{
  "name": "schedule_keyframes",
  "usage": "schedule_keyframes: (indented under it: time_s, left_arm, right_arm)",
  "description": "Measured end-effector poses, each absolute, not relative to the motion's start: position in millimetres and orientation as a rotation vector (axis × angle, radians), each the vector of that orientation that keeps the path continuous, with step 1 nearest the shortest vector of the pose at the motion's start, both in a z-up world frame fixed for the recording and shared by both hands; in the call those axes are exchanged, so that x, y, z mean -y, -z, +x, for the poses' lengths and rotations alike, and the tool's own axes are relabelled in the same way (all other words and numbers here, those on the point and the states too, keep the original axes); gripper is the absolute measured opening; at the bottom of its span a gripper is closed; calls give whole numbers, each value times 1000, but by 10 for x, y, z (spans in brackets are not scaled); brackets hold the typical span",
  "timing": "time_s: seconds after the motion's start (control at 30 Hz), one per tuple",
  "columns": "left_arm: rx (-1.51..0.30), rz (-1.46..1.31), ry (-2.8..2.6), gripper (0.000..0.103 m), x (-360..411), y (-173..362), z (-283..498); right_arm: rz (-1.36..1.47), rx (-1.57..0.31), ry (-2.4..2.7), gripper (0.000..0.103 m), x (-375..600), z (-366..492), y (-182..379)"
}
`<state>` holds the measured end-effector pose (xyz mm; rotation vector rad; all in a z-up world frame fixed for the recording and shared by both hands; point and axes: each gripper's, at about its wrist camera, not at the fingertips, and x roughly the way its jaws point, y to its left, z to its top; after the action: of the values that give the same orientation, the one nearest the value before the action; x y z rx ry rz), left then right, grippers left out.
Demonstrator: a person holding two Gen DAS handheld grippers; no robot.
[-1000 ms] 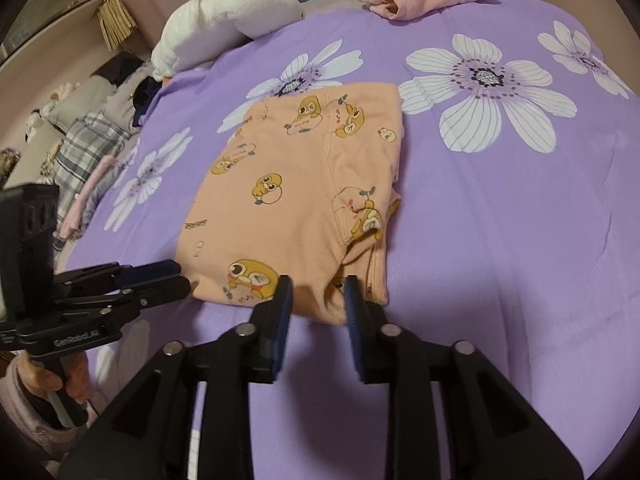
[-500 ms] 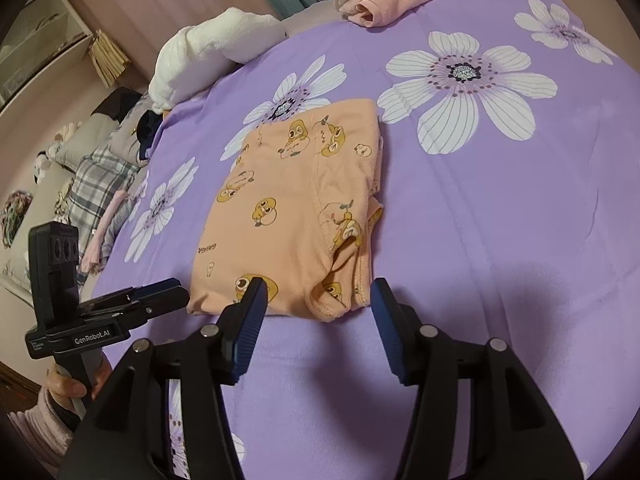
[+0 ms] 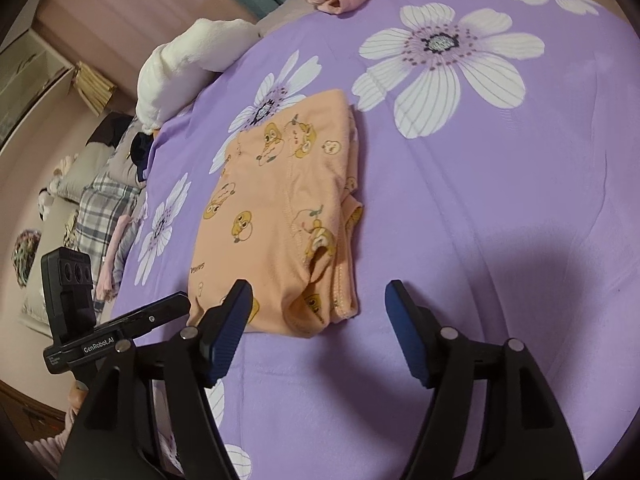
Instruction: Fold small clothes
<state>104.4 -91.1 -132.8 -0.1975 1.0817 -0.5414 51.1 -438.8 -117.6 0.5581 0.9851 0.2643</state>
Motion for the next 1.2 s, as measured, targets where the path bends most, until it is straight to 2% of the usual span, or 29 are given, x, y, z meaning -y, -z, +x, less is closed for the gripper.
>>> schedule_keyframes:
  time_s: [0.17,0.27,0.33,1.2]
  left_arm:
    - [-1092,-215,543,50,914,1350,1118]
    - [-1097,-228,542,60,917,1358,1180]
    - [-1096,-249,544,65,912,1359,1217]
    - [-1117,-293,573,65,1087,1425,1615]
  right_arm:
    - [602,-982,-269,73,4456,561,1182]
    - [615,-984,-263,82,4487,613,1180]
    - [618,-985,-265,82,4497,659,1179]
    - [720,-980,-283,82,4666,1150,1281]
